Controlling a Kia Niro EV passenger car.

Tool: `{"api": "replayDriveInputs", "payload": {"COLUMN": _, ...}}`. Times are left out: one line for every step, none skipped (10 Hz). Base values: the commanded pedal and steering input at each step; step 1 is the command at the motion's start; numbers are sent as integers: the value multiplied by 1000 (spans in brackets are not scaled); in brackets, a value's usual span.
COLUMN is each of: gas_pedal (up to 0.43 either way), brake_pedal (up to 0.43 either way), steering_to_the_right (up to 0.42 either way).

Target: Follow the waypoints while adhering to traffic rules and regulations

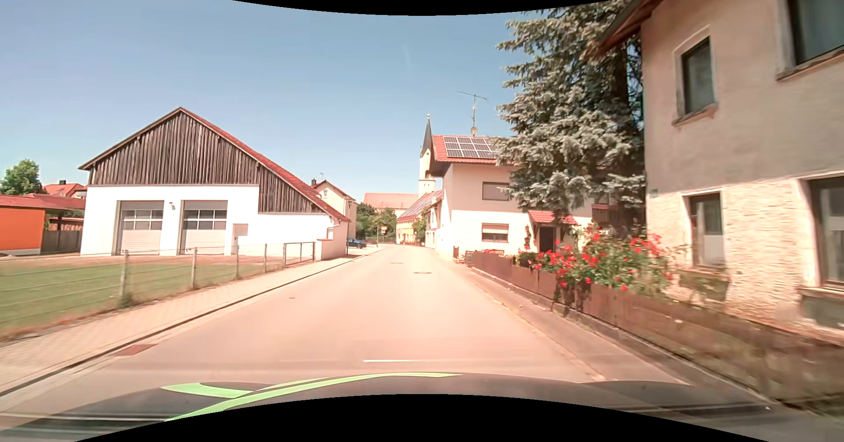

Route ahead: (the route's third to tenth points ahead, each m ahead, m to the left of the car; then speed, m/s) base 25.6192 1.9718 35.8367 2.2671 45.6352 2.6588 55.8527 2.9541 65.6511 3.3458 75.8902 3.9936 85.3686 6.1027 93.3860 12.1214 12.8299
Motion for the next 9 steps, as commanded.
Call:
{"api": "replayDriveInputs", "payload": {"gas_pedal": 47, "brake_pedal": 0, "steering_to_the_right": -1}}
{"api": "replayDriveInputs", "payload": {"gas_pedal": 47, "brake_pedal": 0, "steering_to_the_right": -1}}
{"api": "replayDriveInputs", "payload": {"gas_pedal": 47, "brake_pedal": 0, "steering_to_the_right": -2}}
{"api": "replayDriveInputs", "payload": {"gas_pedal": 47, "brake_pedal": 0, "steering_to_the_right": -2}}
{"api": "replayDriveInputs", "payload": {"gas_pedal": 59, "brake_pedal": 0, "steering_to_the_right": -3}}
{"api": "replayDriveInputs", "payload": {"gas_pedal": 59, "brake_pedal": 0, "steering_to_the_right": -5}}
{"api": "replayDriveInputs", "payload": {"gas_pedal": 59, "brake_pedal": 0, "steering_to_the_right": -5}}
{"api": "replayDriveInputs", "payload": {"gas_pedal": 59, "brake_pedal": 0, "steering_to_the_right": -5}}
{"api": "replayDriveInputs", "payload": {"gas_pedal": 67, "brake_pedal": 0, "steering_to_the_right": -5}}
